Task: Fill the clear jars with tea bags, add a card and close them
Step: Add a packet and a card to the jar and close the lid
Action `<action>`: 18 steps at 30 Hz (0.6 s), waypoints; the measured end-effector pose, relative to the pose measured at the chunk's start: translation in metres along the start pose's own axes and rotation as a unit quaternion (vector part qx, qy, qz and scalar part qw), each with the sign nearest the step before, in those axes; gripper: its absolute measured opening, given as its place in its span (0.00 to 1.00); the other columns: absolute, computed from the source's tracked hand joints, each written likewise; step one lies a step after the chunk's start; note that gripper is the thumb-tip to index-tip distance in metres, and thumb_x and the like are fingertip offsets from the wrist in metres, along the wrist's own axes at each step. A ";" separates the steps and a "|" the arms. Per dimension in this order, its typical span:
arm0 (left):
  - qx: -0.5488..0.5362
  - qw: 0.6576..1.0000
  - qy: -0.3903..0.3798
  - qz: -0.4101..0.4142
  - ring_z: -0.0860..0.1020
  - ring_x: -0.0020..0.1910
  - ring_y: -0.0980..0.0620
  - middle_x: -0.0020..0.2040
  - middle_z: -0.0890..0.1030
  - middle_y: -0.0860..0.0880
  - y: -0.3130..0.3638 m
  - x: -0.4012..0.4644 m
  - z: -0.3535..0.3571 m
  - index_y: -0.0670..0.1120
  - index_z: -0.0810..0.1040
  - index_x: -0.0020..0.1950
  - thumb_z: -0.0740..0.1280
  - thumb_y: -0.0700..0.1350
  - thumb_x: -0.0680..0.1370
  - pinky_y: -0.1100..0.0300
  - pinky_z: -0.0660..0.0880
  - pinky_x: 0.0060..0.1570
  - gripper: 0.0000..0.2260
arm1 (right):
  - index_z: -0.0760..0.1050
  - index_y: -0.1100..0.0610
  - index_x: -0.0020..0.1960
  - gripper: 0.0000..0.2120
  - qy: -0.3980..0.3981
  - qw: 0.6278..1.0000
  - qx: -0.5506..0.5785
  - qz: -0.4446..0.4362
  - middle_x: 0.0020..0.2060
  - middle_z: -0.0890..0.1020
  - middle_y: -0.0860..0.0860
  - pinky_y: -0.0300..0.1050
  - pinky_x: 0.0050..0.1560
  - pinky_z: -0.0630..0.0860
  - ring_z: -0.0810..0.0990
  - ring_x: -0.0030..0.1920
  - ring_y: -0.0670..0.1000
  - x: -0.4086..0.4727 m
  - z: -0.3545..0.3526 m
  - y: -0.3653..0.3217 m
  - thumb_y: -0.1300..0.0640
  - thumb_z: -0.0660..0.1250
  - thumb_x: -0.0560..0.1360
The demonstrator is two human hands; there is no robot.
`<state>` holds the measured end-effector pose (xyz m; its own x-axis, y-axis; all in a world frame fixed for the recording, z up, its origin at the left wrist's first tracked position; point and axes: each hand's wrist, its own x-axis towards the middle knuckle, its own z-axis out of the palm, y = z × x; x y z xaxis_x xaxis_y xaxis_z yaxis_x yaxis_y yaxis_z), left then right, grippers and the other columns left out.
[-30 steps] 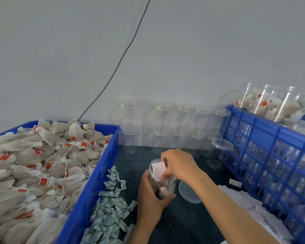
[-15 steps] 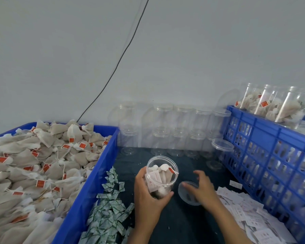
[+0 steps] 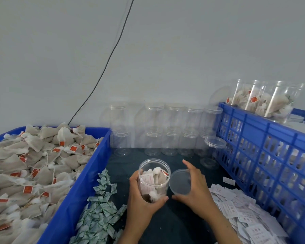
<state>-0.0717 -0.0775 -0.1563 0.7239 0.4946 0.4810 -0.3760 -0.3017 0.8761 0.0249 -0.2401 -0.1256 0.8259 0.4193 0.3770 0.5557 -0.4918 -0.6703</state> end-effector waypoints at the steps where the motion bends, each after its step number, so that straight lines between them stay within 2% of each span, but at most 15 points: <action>1: 0.007 1.000 -0.006 0.002 0.75 0.61 0.60 0.62 0.75 0.59 0.000 0.000 0.000 0.65 0.63 0.65 0.81 0.51 0.55 0.56 0.75 0.60 0.43 | 0.49 0.26 0.68 0.53 0.007 1.000 0.022 -0.012 0.61 0.65 0.39 0.43 0.62 0.67 0.65 0.60 0.42 0.000 -0.003 -0.003 0.49 0.81 0.58; 4: 0.026 0.999 -0.028 -0.004 0.77 0.60 0.61 0.61 0.74 0.64 0.000 0.000 0.000 0.68 0.57 0.69 0.82 0.50 0.56 0.53 0.77 0.58 0.50 | 0.52 0.23 0.66 0.51 0.040 0.996 0.077 -0.037 0.60 0.64 0.34 0.37 0.58 0.69 0.68 0.58 0.35 -0.003 -0.009 -0.008 0.52 0.82 0.60; 7: 0.042 0.997 -0.051 -0.025 0.79 0.57 0.60 0.61 0.75 0.63 0.000 0.000 -0.002 0.70 0.49 0.73 0.82 0.50 0.56 0.49 0.79 0.56 0.56 | 0.51 0.23 0.66 0.52 0.067 0.994 0.074 -0.053 0.60 0.62 0.31 0.34 0.51 0.71 0.69 0.58 0.34 -0.004 -0.007 -0.012 0.55 0.81 0.62; 9: 0.029 0.996 -0.070 -0.038 0.78 0.59 0.61 0.62 0.73 0.65 0.002 0.000 -0.004 0.72 0.49 0.72 0.82 0.50 0.55 0.49 0.78 0.58 0.57 | 0.50 0.24 0.66 0.52 0.076 0.993 0.067 -0.051 0.59 0.62 0.31 0.33 0.47 0.71 0.70 0.55 0.34 -0.006 -0.002 -0.014 0.56 0.81 0.62; 11: 0.036 0.997 -0.070 -0.023 0.70 0.66 0.64 0.68 0.67 0.65 0.010 0.002 -0.006 0.73 0.51 0.71 0.81 0.55 0.56 0.52 0.72 0.66 0.53 | 0.49 0.26 0.67 0.52 0.079 0.993 0.083 -0.041 0.60 0.62 0.32 0.32 0.47 0.70 0.68 0.56 0.32 -0.007 0.002 -0.012 0.57 0.80 0.62; 13: 0.139 0.986 -0.031 0.087 0.65 0.70 0.63 0.71 0.66 0.62 0.026 0.007 -0.010 0.64 0.60 0.73 0.74 0.63 0.63 0.54 0.62 0.71 0.41 | 0.49 0.26 0.68 0.53 0.078 0.991 0.106 -0.034 0.61 0.60 0.30 0.30 0.48 0.70 0.66 0.59 0.30 -0.007 0.005 -0.008 0.58 0.80 0.62; 15: 0.301 0.921 0.009 0.247 0.71 0.64 0.58 0.63 0.75 0.56 0.044 0.014 -0.011 0.51 0.75 0.65 0.65 0.66 0.72 0.51 0.58 0.73 0.28 | 0.48 0.26 0.67 0.54 0.074 0.992 0.091 -0.040 0.61 0.57 0.26 0.25 0.48 0.69 0.64 0.61 0.29 -0.007 0.007 -0.006 0.58 0.80 0.62; 17: 0.412 0.856 -0.036 0.310 0.77 0.55 0.57 0.53 0.80 0.56 0.062 0.019 -0.009 0.49 0.81 0.55 0.62 0.67 0.73 0.47 0.60 0.70 0.24 | 0.48 0.28 0.68 0.53 0.068 0.994 0.077 -0.046 0.61 0.58 0.29 0.22 0.49 0.67 0.63 0.61 0.28 -0.006 0.011 -0.005 0.57 0.81 0.62; 18: 0.453 0.831 -0.064 0.317 0.79 0.52 0.58 0.50 0.81 0.57 0.068 0.020 -0.007 0.50 0.82 0.52 0.65 0.67 0.71 0.46 0.60 0.68 0.23 | 0.48 0.30 0.69 0.53 0.066 0.994 0.076 -0.048 0.62 0.59 0.32 0.21 0.50 0.66 0.63 0.61 0.28 -0.006 0.013 -0.004 0.57 0.81 0.62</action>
<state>-0.0868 -0.0826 -0.0871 0.6238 -0.0716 0.7783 -0.1578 -0.9868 0.0357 0.0163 -0.2306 -0.1330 0.7809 0.3505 0.5170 0.6195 -0.3295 -0.7124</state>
